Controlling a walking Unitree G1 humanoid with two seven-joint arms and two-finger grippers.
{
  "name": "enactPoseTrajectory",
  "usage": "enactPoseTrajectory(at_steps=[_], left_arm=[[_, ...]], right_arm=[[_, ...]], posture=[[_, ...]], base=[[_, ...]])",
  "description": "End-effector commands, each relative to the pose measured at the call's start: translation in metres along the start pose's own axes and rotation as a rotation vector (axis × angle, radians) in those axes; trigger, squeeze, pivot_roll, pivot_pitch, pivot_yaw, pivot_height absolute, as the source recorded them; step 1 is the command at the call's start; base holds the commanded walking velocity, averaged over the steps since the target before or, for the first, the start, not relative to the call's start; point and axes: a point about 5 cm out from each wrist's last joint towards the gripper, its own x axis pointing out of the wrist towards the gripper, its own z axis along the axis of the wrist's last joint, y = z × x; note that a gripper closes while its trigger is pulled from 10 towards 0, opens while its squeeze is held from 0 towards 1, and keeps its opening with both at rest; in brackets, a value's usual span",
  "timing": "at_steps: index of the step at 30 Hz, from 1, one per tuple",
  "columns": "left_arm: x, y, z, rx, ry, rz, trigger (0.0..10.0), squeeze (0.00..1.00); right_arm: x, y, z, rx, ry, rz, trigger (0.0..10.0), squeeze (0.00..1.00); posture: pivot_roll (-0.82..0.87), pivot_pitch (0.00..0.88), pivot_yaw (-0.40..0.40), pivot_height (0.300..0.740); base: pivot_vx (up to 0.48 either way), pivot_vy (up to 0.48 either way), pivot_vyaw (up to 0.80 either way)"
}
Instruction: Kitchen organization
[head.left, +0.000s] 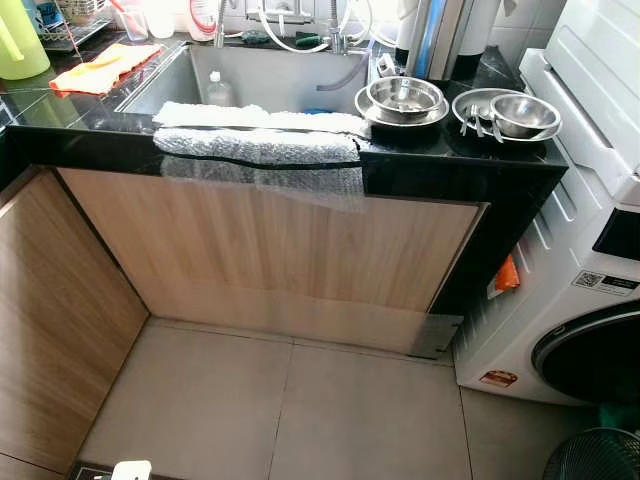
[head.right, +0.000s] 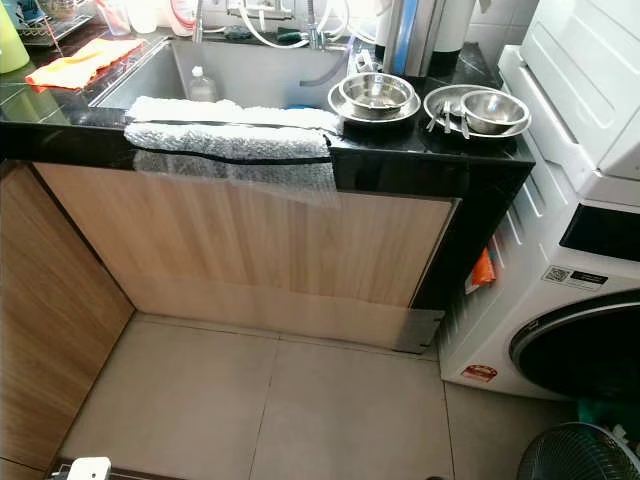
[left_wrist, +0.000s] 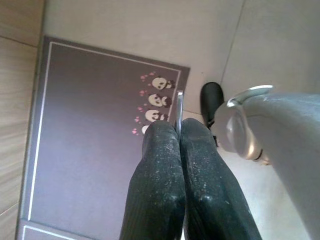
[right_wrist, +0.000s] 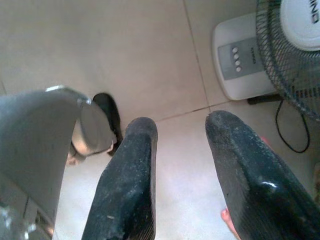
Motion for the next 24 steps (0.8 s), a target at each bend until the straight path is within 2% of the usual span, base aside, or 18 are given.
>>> enactPoseTrajectory(at_steps=[1,5,9,18,24], left_arm=[[-0.001,0.000,-0.005,-0.006,0.016,-0.013,10.0,0.00],[0.000,-0.004,-0.006,0.050,0.030,-0.040,10.0,0.00],[-0.001,-0.004,-0.008,0.057,0.036,-0.047,10.0,0.00],[-0.001,-0.008,-0.011,0.019,0.040,-0.040,10.0,0.00],[-0.001,-0.011,-0.013,-0.035,0.038,-0.044,10.0,0.00]], right_arm=[[-0.001,0.000,-0.005,-0.054,0.024,0.021,10.0,0.00],[0.002,0.001,0.007,-0.098,-0.002,0.010,10.0,0.00],[0.006,0.007,0.020,-0.150,-0.037,0.039,10.0,0.00],[0.012,0.025,0.053,-0.193,-0.137,0.088,10.0,0.00],[0.012,0.035,0.057,-0.202,-0.157,0.123,10.0,0.00]], posture=[[-0.07,0.089,-0.021,0.740],[-0.06,0.083,-0.019,0.740],[-0.06,0.073,-0.018,0.740],[-0.05,0.059,-0.022,0.740],[-0.05,0.051,-0.022,0.740]], base=[[0.000,0.000,0.00],[0.000,0.000,0.00],[0.000,0.000,0.00],[0.000,0.000,0.00],[0.000,0.000,0.00]])
